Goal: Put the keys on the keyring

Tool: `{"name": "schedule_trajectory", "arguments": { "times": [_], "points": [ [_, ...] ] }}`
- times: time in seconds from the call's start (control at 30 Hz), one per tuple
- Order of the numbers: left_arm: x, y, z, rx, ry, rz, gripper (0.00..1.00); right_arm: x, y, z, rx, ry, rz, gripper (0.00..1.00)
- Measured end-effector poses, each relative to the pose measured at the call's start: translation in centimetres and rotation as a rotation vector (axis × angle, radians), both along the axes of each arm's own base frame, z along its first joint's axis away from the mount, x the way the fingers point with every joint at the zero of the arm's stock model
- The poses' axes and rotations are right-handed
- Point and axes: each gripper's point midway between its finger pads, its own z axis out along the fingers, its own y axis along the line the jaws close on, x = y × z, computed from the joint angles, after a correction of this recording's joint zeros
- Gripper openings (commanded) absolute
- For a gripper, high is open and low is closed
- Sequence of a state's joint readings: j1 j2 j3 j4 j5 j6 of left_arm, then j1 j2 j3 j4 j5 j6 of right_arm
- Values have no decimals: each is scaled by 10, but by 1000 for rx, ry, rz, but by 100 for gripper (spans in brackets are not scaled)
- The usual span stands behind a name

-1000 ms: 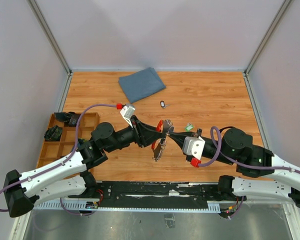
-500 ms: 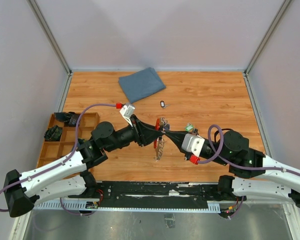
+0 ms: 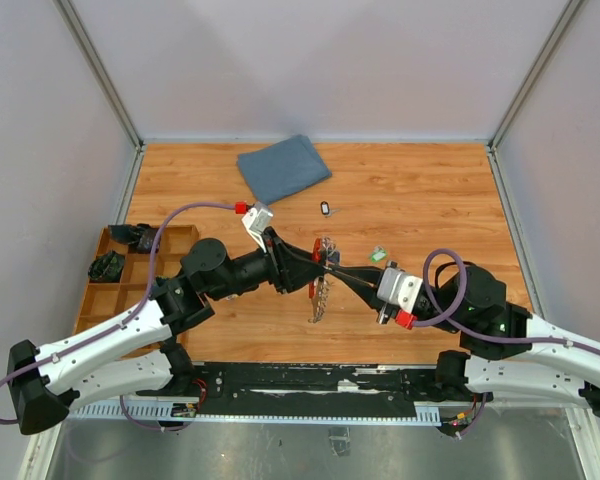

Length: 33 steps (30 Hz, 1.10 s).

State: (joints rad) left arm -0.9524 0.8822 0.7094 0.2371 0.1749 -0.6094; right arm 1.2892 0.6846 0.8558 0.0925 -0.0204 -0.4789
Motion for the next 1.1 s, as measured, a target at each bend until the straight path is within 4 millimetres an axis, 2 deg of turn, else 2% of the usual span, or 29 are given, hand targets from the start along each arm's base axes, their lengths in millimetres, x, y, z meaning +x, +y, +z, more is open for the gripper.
{"name": "schedule_trajectory", "arguments": {
  "times": [0.37,0.83,1.1],
  "points": [
    [-7,-1,-3,73,3,-43,0,-13,-6,-3,-105,2,62,0],
    [-6,-8,-12,119,15,-71,1,-8,3,-5,-68,-16,48,0],
    [-4,-3,-8,118,-2,-42,24,-2,-1,-2,-50,-44,13,0]
  ]
}}
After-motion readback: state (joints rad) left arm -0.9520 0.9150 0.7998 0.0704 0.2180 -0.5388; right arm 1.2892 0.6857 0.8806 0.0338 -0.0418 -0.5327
